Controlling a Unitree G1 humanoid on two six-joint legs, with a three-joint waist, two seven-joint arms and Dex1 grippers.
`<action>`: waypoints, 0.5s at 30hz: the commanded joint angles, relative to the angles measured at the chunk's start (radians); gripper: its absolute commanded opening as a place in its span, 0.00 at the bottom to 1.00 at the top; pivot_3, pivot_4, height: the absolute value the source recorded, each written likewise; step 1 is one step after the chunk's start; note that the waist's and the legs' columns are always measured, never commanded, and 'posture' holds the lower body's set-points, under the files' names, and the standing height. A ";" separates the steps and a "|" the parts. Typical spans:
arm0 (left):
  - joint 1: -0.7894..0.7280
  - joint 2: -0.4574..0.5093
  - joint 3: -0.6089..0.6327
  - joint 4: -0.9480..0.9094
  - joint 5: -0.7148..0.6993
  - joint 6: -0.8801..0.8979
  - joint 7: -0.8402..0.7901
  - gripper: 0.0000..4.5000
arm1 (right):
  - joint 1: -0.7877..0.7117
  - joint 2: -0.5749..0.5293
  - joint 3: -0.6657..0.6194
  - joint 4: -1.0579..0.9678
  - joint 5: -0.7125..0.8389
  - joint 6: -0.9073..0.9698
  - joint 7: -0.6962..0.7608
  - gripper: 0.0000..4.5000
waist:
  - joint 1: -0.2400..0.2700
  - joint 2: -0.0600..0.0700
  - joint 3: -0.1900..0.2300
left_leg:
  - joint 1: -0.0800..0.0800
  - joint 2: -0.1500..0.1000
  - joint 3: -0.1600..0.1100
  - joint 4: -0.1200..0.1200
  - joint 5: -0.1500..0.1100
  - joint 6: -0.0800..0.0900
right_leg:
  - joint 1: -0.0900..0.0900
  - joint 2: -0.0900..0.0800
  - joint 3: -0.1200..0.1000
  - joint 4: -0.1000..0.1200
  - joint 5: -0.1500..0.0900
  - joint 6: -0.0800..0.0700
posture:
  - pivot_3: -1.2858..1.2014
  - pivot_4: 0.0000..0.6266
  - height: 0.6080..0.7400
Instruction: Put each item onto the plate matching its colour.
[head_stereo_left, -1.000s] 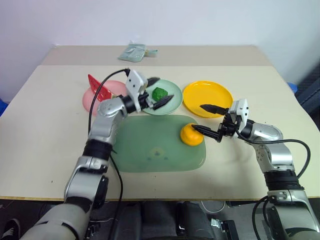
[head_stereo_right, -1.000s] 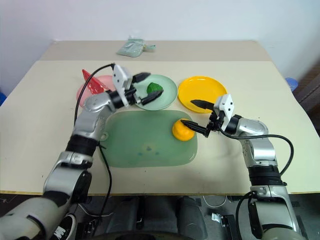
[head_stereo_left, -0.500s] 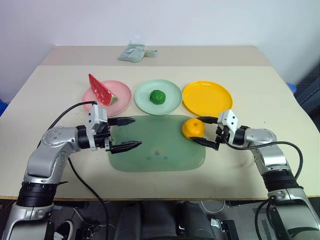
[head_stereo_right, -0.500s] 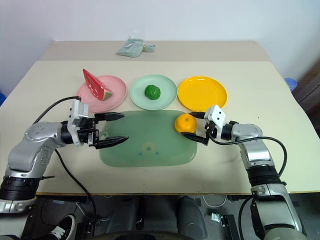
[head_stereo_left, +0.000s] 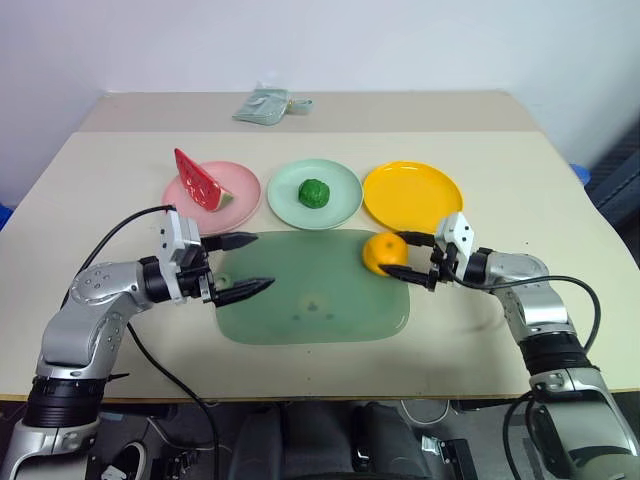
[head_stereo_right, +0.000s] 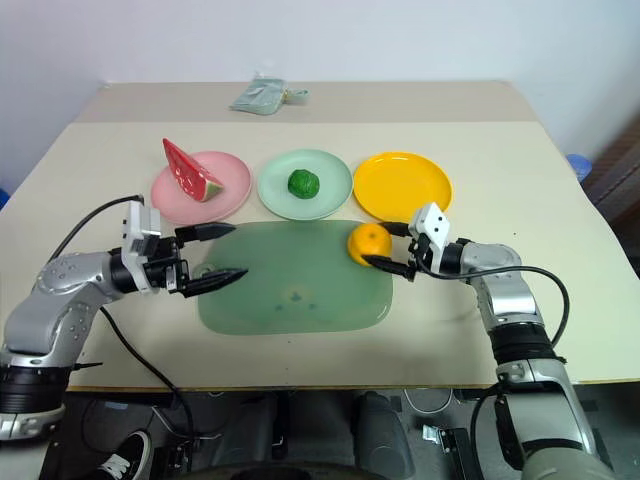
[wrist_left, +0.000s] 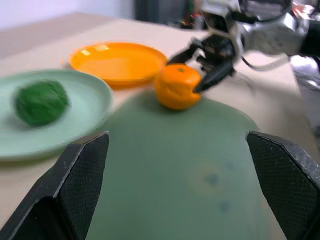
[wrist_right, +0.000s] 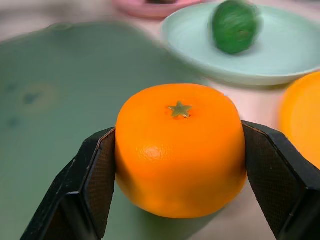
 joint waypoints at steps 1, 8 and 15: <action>-0.046 -0.037 0.014 0.011 0.012 -0.030 0.062 1.00 | -0.105 0.019 -0.089 0.055 0.014 -0.055 -0.122 0.70 | 0.000 0.001 0.000 | 0.000 0.000 0.000 0.000 0.000 0.000 | 0.000 0.000 0.000 0.000 0.000 0.000 | 0.52 0.24 1.00; -0.127 -0.211 -0.086 0.026 0.145 -0.110 0.253 1.00 | -0.249 0.033 -0.057 0.313 -0.138 -0.166 -0.318 0.70 | 0.006 0.000 0.000 | -0.001 -0.001 0.000 0.000 0.000 0.000 | 0.000 0.000 0.000 0.000 0.000 0.000 | 0.52 0.24 1.00; -0.106 -0.244 -0.120 -0.013 0.143 -0.100 0.262 1.00 | -0.298 0.036 -0.040 0.434 -0.179 -0.216 -0.317 0.99 | -0.008 0.002 0.001 | 0.000 0.000 0.001 -0.001 0.000 0.000 | -0.001 0.000 0.001 0.000 0.000 0.000 | 0.52 0.24 1.00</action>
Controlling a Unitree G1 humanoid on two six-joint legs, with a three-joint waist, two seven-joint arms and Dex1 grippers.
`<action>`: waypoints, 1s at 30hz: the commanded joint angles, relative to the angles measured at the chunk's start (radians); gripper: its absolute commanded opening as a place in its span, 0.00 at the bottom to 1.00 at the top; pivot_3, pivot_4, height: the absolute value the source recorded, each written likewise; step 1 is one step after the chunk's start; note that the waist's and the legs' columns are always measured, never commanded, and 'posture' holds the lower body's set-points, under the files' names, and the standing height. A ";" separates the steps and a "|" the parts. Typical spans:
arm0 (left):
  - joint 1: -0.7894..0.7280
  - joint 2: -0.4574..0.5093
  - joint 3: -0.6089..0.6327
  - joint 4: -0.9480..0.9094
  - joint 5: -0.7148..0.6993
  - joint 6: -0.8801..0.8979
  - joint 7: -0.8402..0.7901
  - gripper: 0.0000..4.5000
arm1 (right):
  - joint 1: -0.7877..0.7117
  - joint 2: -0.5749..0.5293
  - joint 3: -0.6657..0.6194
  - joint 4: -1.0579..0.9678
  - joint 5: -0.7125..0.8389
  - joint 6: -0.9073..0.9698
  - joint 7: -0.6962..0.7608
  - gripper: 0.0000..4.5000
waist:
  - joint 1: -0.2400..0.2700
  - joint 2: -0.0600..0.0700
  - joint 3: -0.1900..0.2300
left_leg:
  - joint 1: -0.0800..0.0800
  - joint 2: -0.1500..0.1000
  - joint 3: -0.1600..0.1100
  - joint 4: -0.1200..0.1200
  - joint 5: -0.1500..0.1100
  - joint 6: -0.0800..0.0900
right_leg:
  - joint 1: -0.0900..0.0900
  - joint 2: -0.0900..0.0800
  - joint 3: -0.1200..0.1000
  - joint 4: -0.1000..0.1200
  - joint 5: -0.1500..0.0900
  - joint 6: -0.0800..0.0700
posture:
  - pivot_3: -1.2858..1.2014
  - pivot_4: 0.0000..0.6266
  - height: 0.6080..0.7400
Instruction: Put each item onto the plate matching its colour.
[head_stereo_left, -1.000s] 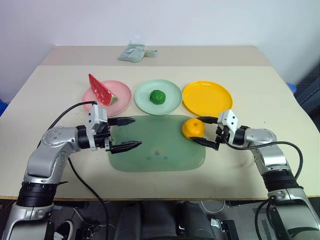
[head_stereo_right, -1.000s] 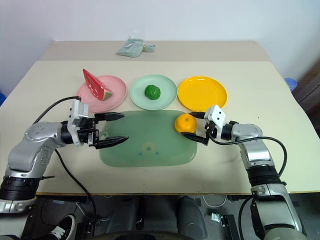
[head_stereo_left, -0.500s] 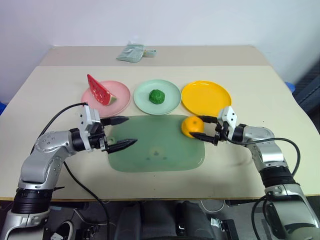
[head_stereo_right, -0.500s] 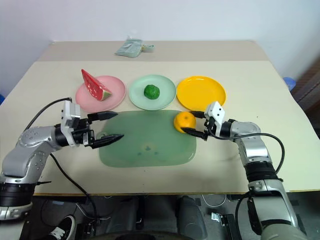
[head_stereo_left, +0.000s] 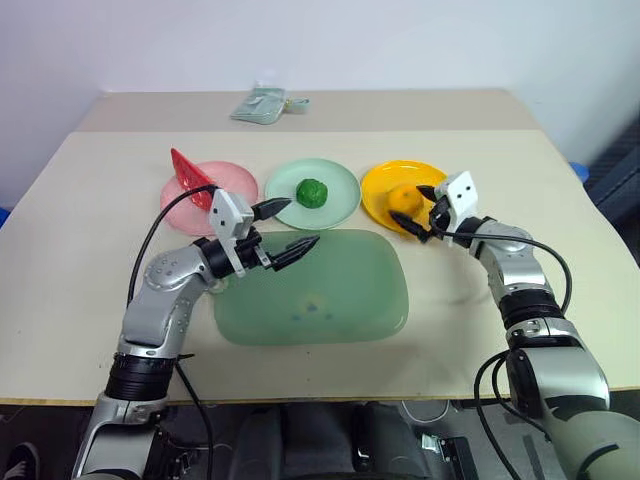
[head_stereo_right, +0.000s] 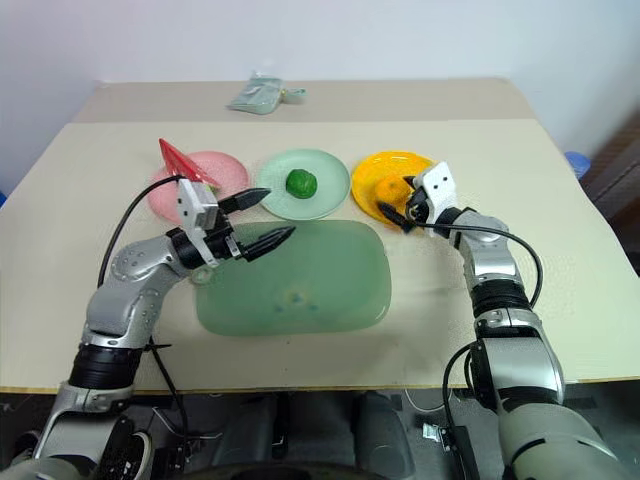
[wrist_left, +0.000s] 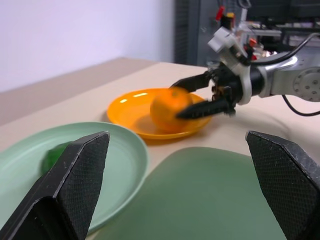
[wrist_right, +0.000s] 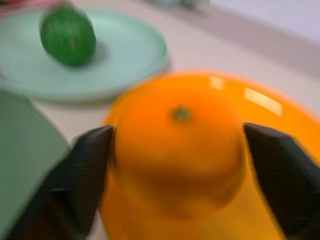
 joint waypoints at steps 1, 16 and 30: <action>0.012 0.018 0.020 -0.052 -0.024 0.006 -0.006 1.00 | -0.045 -0.006 -0.014 -0.006 -0.007 -0.060 -0.010 0.99 | -0.002 0.000 0.000 | 0.000 0.000 0.000 0.000 0.000 0.000 | 0.000 0.000 0.000 0.000 0.000 0.000 | 0.52 0.24 1.00; 0.022 0.137 0.104 0.028 -0.096 -0.053 -0.179 1.00 | 0.161 -0.015 -0.109 -0.506 0.357 0.105 0.353 0.99 | 0.009 0.001 0.001 | 0.000 0.000 0.000 0.001 0.000 0.000 | 0.001 0.000 0.000 0.000 0.000 0.000 | 0.52 0.24 1.00; 0.073 0.313 0.210 0.300 -0.088 -0.225 -0.413 1.00 | 0.523 -0.131 -0.051 -0.861 0.340 0.153 0.442 0.99 | 0.020 0.002 0.001 | 0.000 0.001 0.000 0.001 -0.001 0.002 | 0.000 0.001 0.000 -0.002 0.000 -0.001 | 0.52 0.24 1.00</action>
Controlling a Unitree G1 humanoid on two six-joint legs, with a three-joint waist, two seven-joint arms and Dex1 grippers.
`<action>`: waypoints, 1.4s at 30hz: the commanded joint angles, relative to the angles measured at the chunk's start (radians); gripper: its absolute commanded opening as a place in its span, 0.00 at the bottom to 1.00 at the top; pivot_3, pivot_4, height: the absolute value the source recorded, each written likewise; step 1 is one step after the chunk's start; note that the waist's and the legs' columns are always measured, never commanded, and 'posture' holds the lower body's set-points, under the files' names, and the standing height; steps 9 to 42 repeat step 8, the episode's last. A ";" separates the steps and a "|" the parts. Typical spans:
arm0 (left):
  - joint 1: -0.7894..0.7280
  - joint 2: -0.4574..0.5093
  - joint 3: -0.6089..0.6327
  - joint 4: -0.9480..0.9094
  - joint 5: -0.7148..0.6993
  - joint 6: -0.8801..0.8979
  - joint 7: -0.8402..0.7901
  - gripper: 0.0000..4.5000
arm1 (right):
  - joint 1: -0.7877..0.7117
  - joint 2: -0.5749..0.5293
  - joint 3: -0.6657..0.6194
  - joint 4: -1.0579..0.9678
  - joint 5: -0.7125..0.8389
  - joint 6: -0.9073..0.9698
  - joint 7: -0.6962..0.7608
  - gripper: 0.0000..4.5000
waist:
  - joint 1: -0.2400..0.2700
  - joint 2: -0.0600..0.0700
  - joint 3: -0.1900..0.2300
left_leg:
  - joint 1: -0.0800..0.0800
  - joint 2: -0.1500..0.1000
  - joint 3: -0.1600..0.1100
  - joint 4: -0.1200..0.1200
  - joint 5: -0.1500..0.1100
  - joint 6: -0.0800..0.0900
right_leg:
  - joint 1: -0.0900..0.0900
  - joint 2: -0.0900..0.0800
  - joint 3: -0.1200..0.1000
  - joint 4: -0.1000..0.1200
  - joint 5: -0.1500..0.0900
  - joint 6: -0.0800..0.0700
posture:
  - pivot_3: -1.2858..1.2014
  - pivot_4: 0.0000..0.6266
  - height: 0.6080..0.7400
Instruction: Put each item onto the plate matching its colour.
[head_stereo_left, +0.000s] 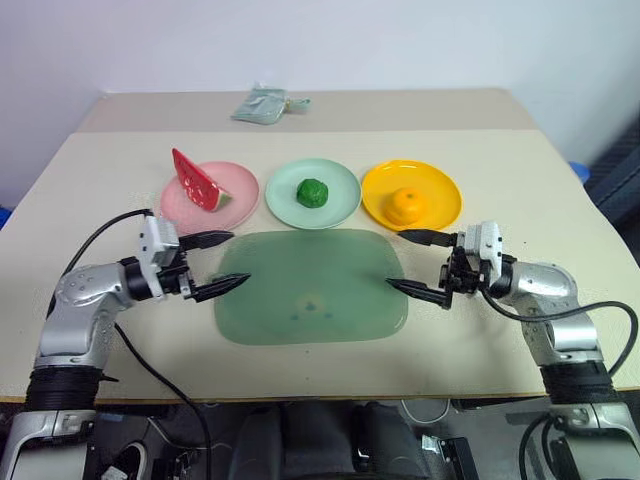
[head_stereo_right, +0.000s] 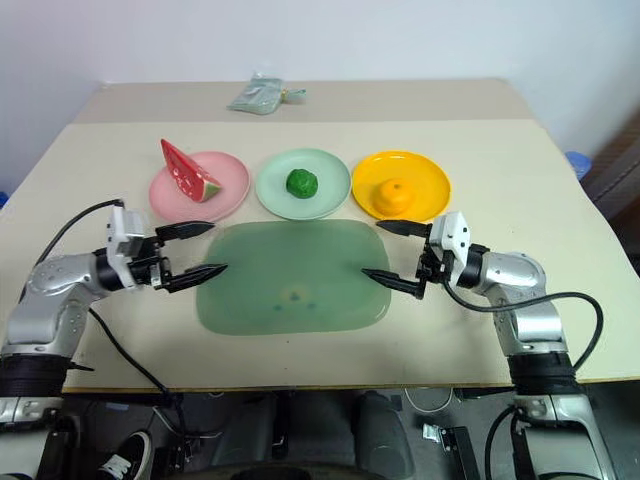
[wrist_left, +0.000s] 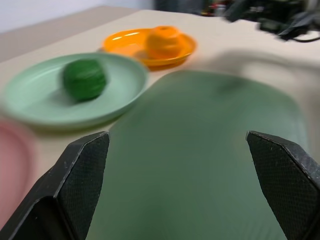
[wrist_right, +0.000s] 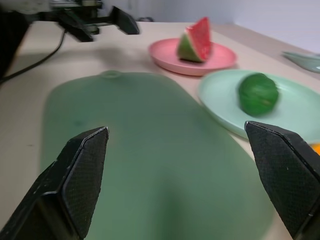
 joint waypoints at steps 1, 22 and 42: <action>-0.036 0.018 0.044 0.009 -0.007 -0.039 -0.012 1.00 | 0.036 -0.012 -0.034 -0.047 0.020 -0.019 -0.006 0.99 | 0.010 0.000 0.000 | 0.000 0.000 0.000 0.000 0.000 0.000 | 0.000 0.000 0.000 0.000 0.000 0.000 | 0.52 0.24 1.00; -0.079 0.014 0.030 0.082 0.019 -0.070 -0.043 1.00 | 0.024 0.000 -0.042 -0.031 0.000 -0.055 -0.066 0.99 | 0.015 0.000 0.000 | 0.000 0.000 0.001 0.001 0.000 0.000 | 0.000 0.000 0.000 0.000 0.000 0.000 | 0.52 0.24 1.00; -0.079 0.014 0.030 0.082 0.019 -0.070 -0.043 1.00 | 0.024 0.000 -0.042 -0.031 0.000 -0.055 -0.066 0.99 | 0.015 0.000 0.000 | 0.000 0.000 0.001 0.001 0.000 0.000 | 0.000 0.000 0.000 0.000 0.000 0.000 | 0.52 0.24 1.00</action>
